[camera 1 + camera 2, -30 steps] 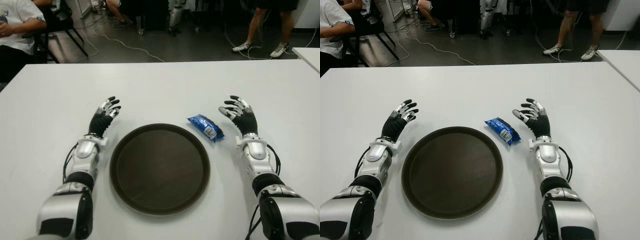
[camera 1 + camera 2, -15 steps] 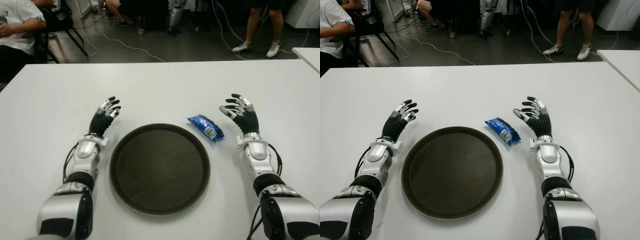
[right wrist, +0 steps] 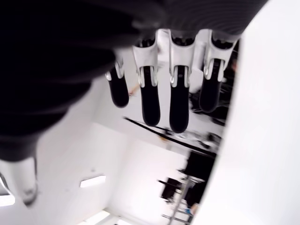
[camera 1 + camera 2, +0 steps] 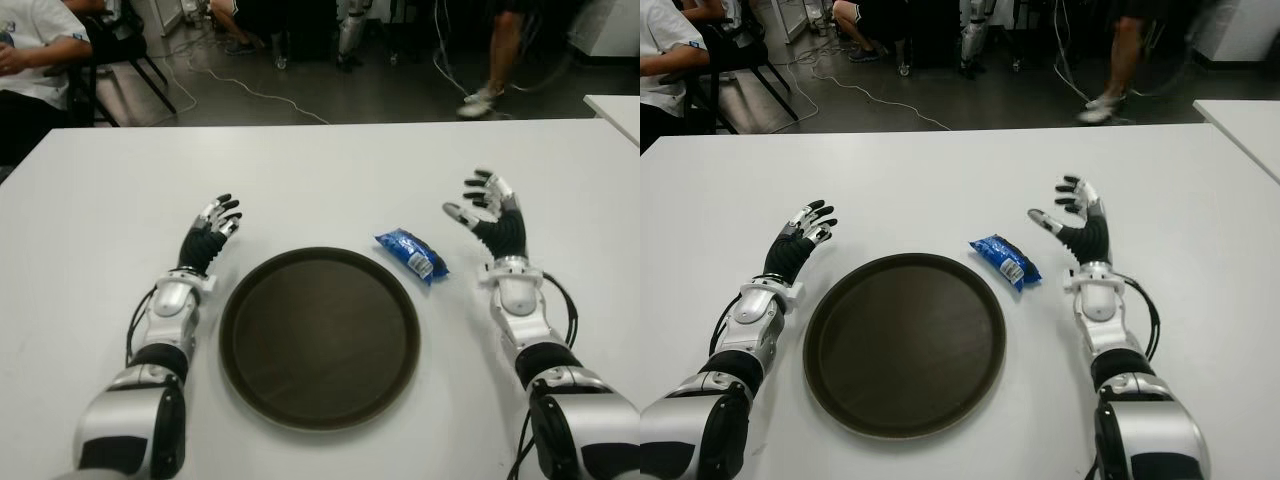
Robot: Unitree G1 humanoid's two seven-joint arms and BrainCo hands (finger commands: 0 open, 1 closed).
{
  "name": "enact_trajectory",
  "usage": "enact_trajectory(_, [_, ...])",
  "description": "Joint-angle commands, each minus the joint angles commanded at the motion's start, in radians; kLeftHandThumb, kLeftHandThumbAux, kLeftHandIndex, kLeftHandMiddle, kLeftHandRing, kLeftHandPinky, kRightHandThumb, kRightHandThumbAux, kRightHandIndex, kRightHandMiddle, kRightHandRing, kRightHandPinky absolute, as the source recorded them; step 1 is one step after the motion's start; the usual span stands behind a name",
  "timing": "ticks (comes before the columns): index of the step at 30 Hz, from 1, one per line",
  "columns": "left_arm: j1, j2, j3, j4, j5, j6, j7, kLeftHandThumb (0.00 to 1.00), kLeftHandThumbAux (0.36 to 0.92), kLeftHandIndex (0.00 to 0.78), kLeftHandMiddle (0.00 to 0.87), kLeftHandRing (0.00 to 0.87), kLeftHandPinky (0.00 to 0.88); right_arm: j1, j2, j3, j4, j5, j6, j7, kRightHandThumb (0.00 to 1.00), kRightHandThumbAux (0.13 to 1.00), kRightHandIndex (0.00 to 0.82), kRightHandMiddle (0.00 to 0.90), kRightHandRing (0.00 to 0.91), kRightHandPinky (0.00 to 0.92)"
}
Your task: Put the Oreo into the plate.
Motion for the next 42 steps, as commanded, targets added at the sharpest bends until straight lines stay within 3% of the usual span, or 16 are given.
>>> enact_trajectory(7, [-0.002, 0.0, 0.001, 0.002, -0.002, -0.009, -0.006, 0.112, 0.624, 0.088, 0.157, 0.134, 0.119, 0.022, -0.058, 0.073, -0.19, -0.147, 0.125, -0.05, 0.0, 0.67, 0.17, 0.242, 0.259, 0.254])
enact_trajectory(11, [-0.004, 0.0, 0.002, 0.003, -0.002, -0.01, -0.005, 0.12, 0.635, 0.089, 0.157, 0.136, 0.121, 0.07, -0.107, 0.137, -0.481, -0.292, 0.388, 0.056, 0.0, 0.666, 0.132, 0.19, 0.204, 0.18])
enact_trajectory(14, [-0.004, 0.003, 0.004, 0.005, -0.004, -0.006, -0.008, 0.128, 0.642, 0.091, 0.157, 0.138, 0.124, 0.096, -0.12, 0.172, -0.656, -0.376, 0.554, 0.158, 0.0, 0.642, 0.106, 0.153, 0.159, 0.114])
enact_trajectory(20, [-0.003, 0.006, 0.002, 0.004, 0.0, -0.001, 0.002, 0.129, 0.645, 0.09, 0.154, 0.132, 0.117, 0.112, -0.135, 0.227, -0.806, -0.481, 0.728, 0.299, 0.0, 0.59, 0.085, 0.112, 0.103, 0.058])
enact_trajectory(26, [-0.002, 0.006, 0.001, 0.005, 0.003, 0.001, 0.015, 0.119, 0.633, 0.088, 0.153, 0.133, 0.121, 0.115, -0.174, 0.288, -0.876, -0.547, 0.822, 0.434, 0.0, 0.565, 0.078, 0.101, 0.092, 0.059])
enact_trajectory(33, [0.003, 0.005, -0.001, 0.005, 0.005, -0.005, 0.014, 0.117, 0.621, 0.079, 0.146, 0.132, 0.126, 0.109, -0.199, 0.337, -0.914, -0.569, 0.866, 0.535, 0.0, 0.561, 0.076, 0.099, 0.097, 0.073])
enact_trajectory(36, [0.003, 0.005, -0.001, 0.004, 0.004, -0.001, 0.011, 0.127, 0.62, 0.078, 0.145, 0.129, 0.118, 0.109, -0.202, 0.352, -0.911, -0.571, 0.869, 0.546, 0.0, 0.561, 0.079, 0.106, 0.105, 0.081])
enact_trajectory(42, [0.004, 0.006, -0.002, 0.002, 0.005, 0.007, 0.008, 0.134, 0.622, 0.069, 0.136, 0.115, 0.095, 0.079, -0.175, 0.398, -0.764, -0.564, 0.81, 0.454, 0.0, 0.583, 0.087, 0.131, 0.134, 0.116])
